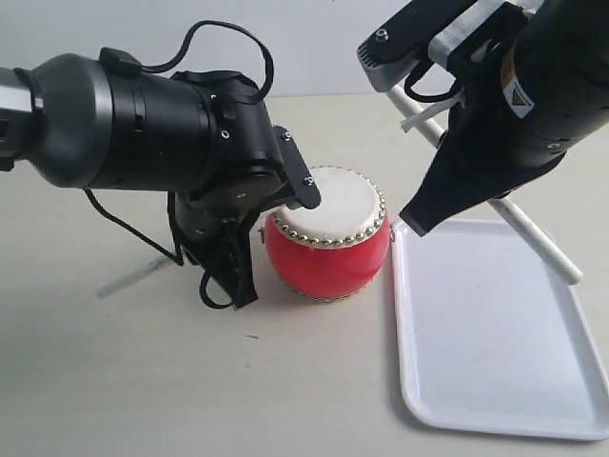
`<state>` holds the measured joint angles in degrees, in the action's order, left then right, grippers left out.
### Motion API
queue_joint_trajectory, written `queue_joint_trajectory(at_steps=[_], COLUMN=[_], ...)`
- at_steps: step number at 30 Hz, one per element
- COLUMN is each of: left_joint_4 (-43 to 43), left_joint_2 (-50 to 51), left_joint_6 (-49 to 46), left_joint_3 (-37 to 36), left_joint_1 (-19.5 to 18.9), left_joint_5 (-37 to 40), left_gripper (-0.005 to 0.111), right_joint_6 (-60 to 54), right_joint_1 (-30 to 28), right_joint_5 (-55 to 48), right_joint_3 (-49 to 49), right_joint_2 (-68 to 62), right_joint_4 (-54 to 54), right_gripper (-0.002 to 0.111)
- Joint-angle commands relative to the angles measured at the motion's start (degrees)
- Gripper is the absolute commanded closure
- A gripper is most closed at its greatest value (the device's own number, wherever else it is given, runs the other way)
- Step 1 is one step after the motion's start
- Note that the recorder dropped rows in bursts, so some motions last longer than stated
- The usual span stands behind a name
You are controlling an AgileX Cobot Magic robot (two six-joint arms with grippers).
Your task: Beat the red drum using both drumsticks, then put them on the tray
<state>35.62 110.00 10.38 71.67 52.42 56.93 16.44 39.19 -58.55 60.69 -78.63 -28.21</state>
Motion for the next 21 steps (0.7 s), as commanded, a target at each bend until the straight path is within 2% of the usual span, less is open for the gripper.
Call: queue_joint_trajectory(at_steps=[1,7,14,21], left_joint_4=[7.5,9.1,8.8,6.4], left_joint_2=[-2.0,-7.4,-9.9,-6.7], left_joint_6=[5.7,5.8,1.1,0.2], left_joint_3=[1.8,2.3,2.3,2.3], left_joint_1=[0.3,0.3,0.3,0.3], left_joint_5=[8.8,10.9,13.0,10.1], left_gripper=[0.107,0.107,0.107,0.107], right_joint_6=[-1.7,-2.3,-3.3,-2.8], right_joint_1=[-0.2,-0.2,-0.2,-0.2], right_joint_5=[1.1,2.8,2.5,0.9], right_joint_3=[-0.4,-1.4,-1.4,-1.4], right_joint_2=[-2.7,-12.3,-22.7,-21.6], right_joint_4=[2.0,2.7,1.1,0.0], right_gripper=[0.108,0.108,0.108,0.108])
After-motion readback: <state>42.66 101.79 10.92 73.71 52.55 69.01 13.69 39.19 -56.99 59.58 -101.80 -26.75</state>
